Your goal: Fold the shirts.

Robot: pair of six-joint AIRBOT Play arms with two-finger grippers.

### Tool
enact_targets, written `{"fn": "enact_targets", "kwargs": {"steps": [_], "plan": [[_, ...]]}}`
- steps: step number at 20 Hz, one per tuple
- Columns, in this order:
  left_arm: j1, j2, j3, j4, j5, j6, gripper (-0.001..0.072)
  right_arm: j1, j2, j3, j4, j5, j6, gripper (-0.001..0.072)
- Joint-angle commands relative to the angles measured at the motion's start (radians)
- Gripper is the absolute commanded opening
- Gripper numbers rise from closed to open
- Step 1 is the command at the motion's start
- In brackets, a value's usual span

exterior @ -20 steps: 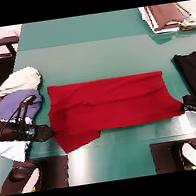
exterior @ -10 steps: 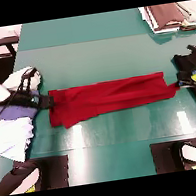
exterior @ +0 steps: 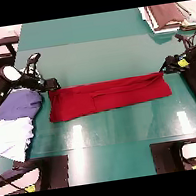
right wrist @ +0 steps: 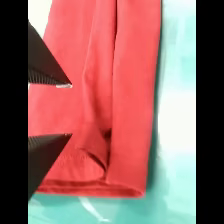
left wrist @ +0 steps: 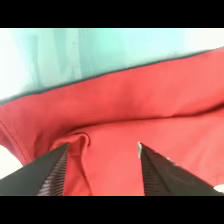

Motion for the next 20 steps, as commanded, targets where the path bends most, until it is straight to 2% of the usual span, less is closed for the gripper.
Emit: {"fn": "enact_targets", "kwargs": {"steps": [1, 2, 3, 7, 9, 13, 14, 16, 17, 20], "plan": [[0.000, -0.013, 0.049, -0.016, -0.089, -0.005, 0.0291, -0.087, -0.014, 0.016, 0.040, 0.063, -0.054, 0.0511], [0.000, -0.013, 0.049, -0.030, -0.098, -0.003, 0.0121, -0.124, -0.014, -0.004, 0.045, 0.070, -0.053, 0.0531], [0.000, -0.013, 0.047, -0.048, -0.095, -0.003, 0.0027, -0.159, -0.015, -0.035, 0.045, 0.068, -0.053, 0.0532], [0.000, -0.013, 0.047, -0.177, -0.060, -0.003, 0.0026, -0.254, -0.023, -0.195, 0.055, -0.022, -0.079, 0.0532], [-0.003, -0.013, 0.047, -0.230, -0.013, -0.004, 0.0026, -0.266, -0.063, -0.237, 0.134, -0.016, -0.115, 0.0532], [-0.100, -0.021, 0.047, -0.232, 0.066, -0.006, 0.0025, -0.200, -0.148, -0.243, 0.231, -0.027, -0.143, 0.0523], [-0.133, -0.029, 0.047, -0.231, 0.083, -0.013, 0.0025, -0.177, -0.155, -0.243, 0.229, -0.046, -0.143, 0.0441], [-0.199, -0.060, 0.048, -0.242, 0.114, -0.014, 0.0025, -0.140, -0.148, -0.242, 0.228, -0.074, -0.161, 0.0102], [-0.232, -0.077, 0.049, -0.256, 0.133, -0.013, 0.0025, -0.135, -0.135, -0.232, 0.227, -0.072, -0.177, 0.0019], [-0.333, -0.175, 0.096, -0.276, 0.168, -0.013, 0.0025, -0.125, -0.063, -0.153, 0.229, -0.007, -0.174, 0.0019]]}}
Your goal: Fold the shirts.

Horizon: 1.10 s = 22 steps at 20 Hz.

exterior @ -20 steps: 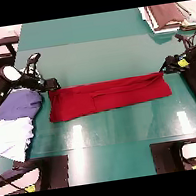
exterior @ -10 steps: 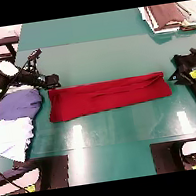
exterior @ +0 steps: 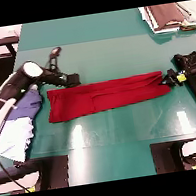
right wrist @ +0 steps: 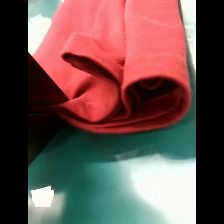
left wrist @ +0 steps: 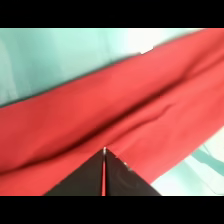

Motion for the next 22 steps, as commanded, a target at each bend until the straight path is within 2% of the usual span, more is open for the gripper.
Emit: {"fn": "enact_targets", "kwargs": {"steps": [1, 4, 8, 11, 14, 18, 22], "plan": [[-0.116, -0.109, 0.058, -0.032, 0.049, -0.002, 0.0025, 0.033, 0.076, 0.084, 0.023, 0.080, 0.000, 0.0019], [-0.195, -0.248, 0.166, -0.073, 0.047, -0.002, 0.0025, 0.100, 0.194, 0.193, 0.024, 0.124, 0.080, 0.0019], [-0.268, -0.386, 0.300, -0.093, 0.035, -0.004, 0.0025, 0.232, 0.323, 0.301, 0.032, 0.119, 0.132, 0.0019], [-0.292, -0.454, 0.373, -0.093, 0.021, -0.032, 0.0024, 0.317, 0.364, 0.346, 0.164, 0.108, 0.136, 0.0019], [-0.299, -0.486, 0.397, -0.093, 0.017, -0.057, 0.0024, 0.406, 0.369, 0.379, 0.250, 0.081, 0.136, 0.0019], [-0.298, -0.493, 0.397, -0.062, -0.008, -0.079, 0.0025, 0.512, 0.368, 0.394, 0.271, 0.035, 0.139, 0.0019], [-0.227, -0.442, 0.434, -0.043, -0.116, -0.063, 0.0025, 0.584, 0.368, 0.393, 0.285, -0.013, 0.139, 0.0019]]}}
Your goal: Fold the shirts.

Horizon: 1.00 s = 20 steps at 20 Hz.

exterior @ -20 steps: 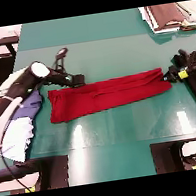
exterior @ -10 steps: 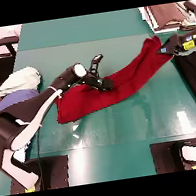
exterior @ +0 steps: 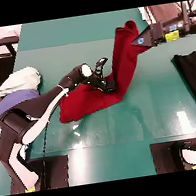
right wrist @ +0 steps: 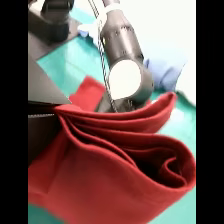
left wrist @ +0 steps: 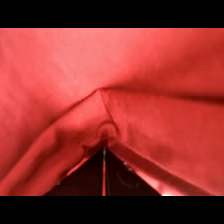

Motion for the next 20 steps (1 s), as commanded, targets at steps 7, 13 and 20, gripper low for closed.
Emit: {"fn": "enact_targets", "kwargs": {"steps": [7, 13, 20], "plan": [[0.375, 0.472, 0.023, 0.241, -0.147, 0.026, 0.0026, 0.383, -0.091, 0.003, 0.018, -0.237, 0.001, 0.0020], [0.603, 0.743, 0.023, 0.349, -0.149, 0.026, 0.0026, 0.700, -0.358, 0.138, -0.008, -0.356, -0.100, 0.0599], [0.632, 0.769, 0.022, 0.349, -0.210, 0.026, 0.0026, 0.491, -0.311, -0.011, -0.281, -0.192, -0.004, 0.0573]]}}
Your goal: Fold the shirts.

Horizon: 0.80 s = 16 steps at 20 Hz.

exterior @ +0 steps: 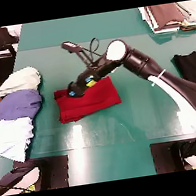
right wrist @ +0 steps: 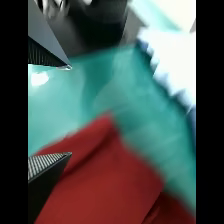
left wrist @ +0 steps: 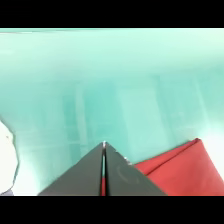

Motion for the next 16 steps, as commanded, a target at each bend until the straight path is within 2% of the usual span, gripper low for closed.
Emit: {"fn": "enact_targets", "kwargs": {"steps": [1, 4, 6, 8, 11, 16], "plan": [[0.013, 0.015, 0.000, 0.007, -0.027, 0.000, 0.0026, -0.156, 0.067, -0.163, -0.104, 0.028, 0.050, 0.0574], [0.013, 0.014, 0.000, -0.011, -0.034, 0.000, 0.0026, -0.365, 0.134, -0.363, -0.113, 0.015, 0.075, 0.0584], [0.002, 0.014, 0.000, -0.019, -0.020, 0.000, 0.0025, -0.468, 0.127, -0.442, -0.108, 0.001, 0.076, 0.0628], [-0.025, 0.014, 0.000, -0.019, -0.018, 0.001, 0.0026, -0.518, 0.087, -0.474, -0.064, -0.001, 0.074, 0.0628], [-0.059, 0.014, 0.000, -0.019, -0.016, 0.026, 0.0026, -0.508, 0.000, -0.469, 0.058, -0.002, 0.039, 0.0625], [-0.070, 0.014, 0.000, -0.021, -0.012, 0.026, 0.0025, -0.376, -0.172, -0.337, 0.161, 0.019, 0.033, 0.0619]]}}
